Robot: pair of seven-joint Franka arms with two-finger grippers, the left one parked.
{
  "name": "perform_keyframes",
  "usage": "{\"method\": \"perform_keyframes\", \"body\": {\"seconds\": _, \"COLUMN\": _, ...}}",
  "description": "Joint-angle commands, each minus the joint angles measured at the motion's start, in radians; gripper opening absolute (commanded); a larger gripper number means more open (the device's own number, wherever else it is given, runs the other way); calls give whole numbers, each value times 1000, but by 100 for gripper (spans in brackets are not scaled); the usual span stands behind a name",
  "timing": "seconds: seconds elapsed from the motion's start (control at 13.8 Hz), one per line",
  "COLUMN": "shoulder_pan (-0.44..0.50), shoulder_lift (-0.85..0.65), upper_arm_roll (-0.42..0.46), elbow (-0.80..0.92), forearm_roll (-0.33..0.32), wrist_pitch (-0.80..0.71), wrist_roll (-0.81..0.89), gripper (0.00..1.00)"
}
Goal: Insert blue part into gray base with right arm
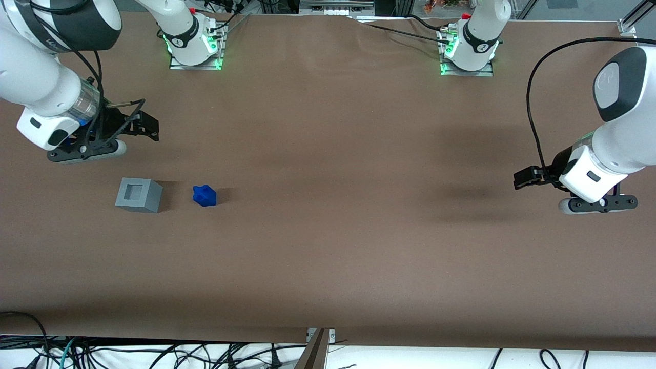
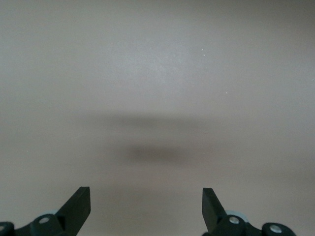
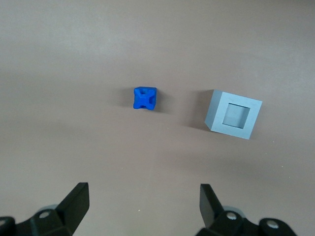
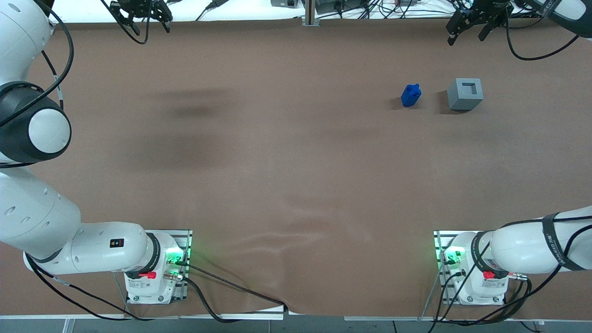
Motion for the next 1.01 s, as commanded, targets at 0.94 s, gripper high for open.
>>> {"method": "perform_keyframes", "body": {"seconds": 0.94, "shoulder_pan": -3, "shoulder_lift": 19, "upper_arm_roll": 21, "elbow": 10, "forearm_roll": -101, "wrist_pitch": -2, "wrist_roll": -1, "gripper": 99}}
